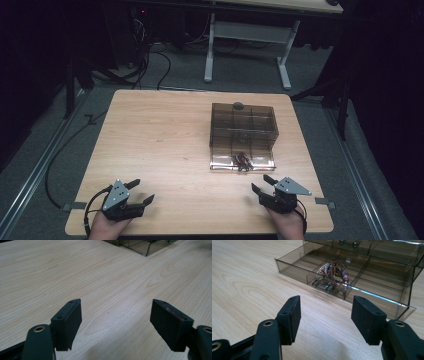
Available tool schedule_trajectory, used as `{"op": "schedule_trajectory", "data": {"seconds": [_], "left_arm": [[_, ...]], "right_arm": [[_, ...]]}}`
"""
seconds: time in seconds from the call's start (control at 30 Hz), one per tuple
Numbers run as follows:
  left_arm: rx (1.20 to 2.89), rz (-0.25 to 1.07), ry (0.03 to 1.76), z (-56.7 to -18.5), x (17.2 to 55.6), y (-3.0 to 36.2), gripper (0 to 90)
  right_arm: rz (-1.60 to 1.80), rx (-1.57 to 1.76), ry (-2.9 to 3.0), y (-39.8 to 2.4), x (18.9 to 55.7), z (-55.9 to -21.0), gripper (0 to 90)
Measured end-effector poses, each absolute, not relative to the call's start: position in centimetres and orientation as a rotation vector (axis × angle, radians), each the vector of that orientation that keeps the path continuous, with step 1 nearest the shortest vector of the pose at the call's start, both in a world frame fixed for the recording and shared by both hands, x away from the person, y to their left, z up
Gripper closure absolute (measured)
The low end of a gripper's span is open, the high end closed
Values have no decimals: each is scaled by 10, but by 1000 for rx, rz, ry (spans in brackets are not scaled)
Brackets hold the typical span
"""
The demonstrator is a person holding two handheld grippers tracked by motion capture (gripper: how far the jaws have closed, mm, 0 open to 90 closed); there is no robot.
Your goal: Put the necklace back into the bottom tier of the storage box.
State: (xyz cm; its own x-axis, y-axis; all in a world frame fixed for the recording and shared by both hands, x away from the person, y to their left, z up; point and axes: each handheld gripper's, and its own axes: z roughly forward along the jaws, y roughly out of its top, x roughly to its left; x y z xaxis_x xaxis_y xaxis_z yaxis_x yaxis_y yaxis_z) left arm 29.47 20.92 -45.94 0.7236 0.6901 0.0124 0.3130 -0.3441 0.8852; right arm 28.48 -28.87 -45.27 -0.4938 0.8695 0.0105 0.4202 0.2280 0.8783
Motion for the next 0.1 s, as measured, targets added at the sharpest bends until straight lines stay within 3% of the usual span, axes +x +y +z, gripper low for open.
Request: {"op": "schedule_trajectory", "data": {"seconds": [0.1], "left_arm": [[1941, 478, 767, -459, 294, 210, 257]], "right_arm": [[1199, 1184, 2009, -288, 286, -453, 414]]}}
